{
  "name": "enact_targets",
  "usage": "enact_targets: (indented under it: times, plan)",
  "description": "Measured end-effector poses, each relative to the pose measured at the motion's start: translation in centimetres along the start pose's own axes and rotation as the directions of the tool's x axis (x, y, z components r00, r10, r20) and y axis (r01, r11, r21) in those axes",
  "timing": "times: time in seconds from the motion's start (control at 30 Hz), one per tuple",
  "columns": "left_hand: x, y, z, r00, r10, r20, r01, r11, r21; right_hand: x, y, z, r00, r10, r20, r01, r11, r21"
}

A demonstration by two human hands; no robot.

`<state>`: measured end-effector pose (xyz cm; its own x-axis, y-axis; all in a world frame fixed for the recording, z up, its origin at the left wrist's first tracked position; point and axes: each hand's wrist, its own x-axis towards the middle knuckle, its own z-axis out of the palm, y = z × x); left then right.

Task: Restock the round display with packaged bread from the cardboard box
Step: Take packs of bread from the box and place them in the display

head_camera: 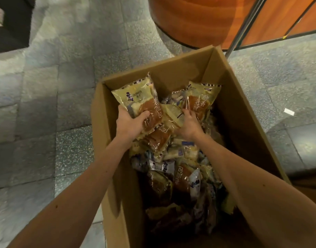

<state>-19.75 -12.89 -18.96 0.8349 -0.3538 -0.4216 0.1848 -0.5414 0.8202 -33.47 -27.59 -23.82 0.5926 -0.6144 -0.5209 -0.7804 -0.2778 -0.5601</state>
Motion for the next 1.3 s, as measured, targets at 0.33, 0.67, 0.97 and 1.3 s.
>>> enact_targets:
  times: [0.33, 0.67, 0.97, 1.3]
  plan:
    - [-3.0, 1.9, -2.0, 0.979, 0.110, 0.172, -0.113, 0.994, 0.010, -6.0, 1.9, -5.4, 1.000, 0.026, -0.003, -0.025, 0.980, 0.198]
    - [-12.3, 10.2, 0.7, 0.799, 0.187, 0.572, -0.168, 0.982, -0.086, -24.1, 9.2, -15.2, 0.986, 0.102, 0.134, -0.165, 0.421, 0.892]
    - [-32.9, 15.9, 10.1, 0.403, 0.213, 0.890, -0.268, 0.957, -0.107, -50.3, 19.5, -16.2, 0.965, 0.111, -0.239, 0.230, 0.087, 0.969]
    - [-59.8, 11.8, 22.2, -0.140, 0.047, 0.989, -0.493, 0.863, -0.111, -73.7, 27.4, -9.9, 0.610, 0.705, -0.363, 0.319, 0.200, 0.926]
